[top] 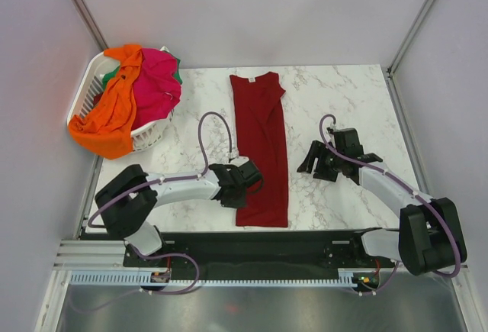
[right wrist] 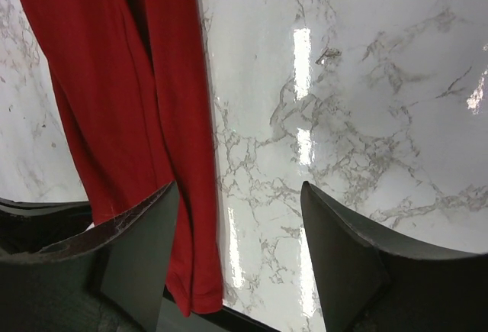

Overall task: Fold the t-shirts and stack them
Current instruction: Fold the tshirt

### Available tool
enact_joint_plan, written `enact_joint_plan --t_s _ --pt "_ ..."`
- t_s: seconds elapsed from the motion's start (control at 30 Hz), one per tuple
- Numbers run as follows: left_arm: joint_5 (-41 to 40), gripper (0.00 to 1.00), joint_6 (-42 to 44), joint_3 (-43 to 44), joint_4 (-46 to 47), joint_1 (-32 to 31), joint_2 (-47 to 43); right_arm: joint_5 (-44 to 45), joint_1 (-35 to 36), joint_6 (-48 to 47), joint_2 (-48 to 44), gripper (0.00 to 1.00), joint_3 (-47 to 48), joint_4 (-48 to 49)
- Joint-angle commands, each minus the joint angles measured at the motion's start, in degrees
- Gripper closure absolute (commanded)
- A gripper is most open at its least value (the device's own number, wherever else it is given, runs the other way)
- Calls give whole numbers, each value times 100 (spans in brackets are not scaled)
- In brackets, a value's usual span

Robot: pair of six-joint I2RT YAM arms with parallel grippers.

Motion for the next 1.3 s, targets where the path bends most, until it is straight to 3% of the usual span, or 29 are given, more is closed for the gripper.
enact_joint_plan --t_s 0.0,0.2,0.27,0.3,0.33,0.4,0.47,0.67,0.83,1.03,1.1,1.17,1.27 --pt "49 94 -567 -431 -33 -118 -582 -33 17 -188 -174 27 154 -17" --pt "383 90 -1121 -995 -172 -118 -1249 55 8 -364 -375 23 304 -368" --pt "304 74 -1235 -1030 -296 -144 -1540 3 17 -391 -542 20 304 -491" --pt "225 61 -1227 -1013 -357 -153 -1854 -67 34 -373 -613 20 269 -570" --pt "190 41 -1192 -978 -349 -153 -1997 -129 69 -347 -692 19 217 -597" --pt "102 32 -999 -811 -349 -162 -2295 -243 218 -259 -937 19 -29 -632" --pt "32 31 -745 -601 -340 -179 -2323 -296 359 -57 -1078 22 -327 -615" --pt "-74 34 -235 -284 36 -232 -1719 -253 711 321 -1439 26 -943 -378" --pt "-48 45 -198 -345 502 -232 -1199 -226 764 321 -1431 27 -944 -351" --pt "180 64 -418 -512 758 -241 -557 -226 781 225 -1255 27 -865 -351" --pt "286 70 -611 -669 767 -249 -539 -226 790 225 -1220 27 -874 -351" --pt "374 84 -831 -862 793 -276 -565 -226 825 242 -1220 27 -909 -351" --pt "462 92 -1138 -1126 793 -311 -679 -112 1053 365 -1325 29 -953 -404"
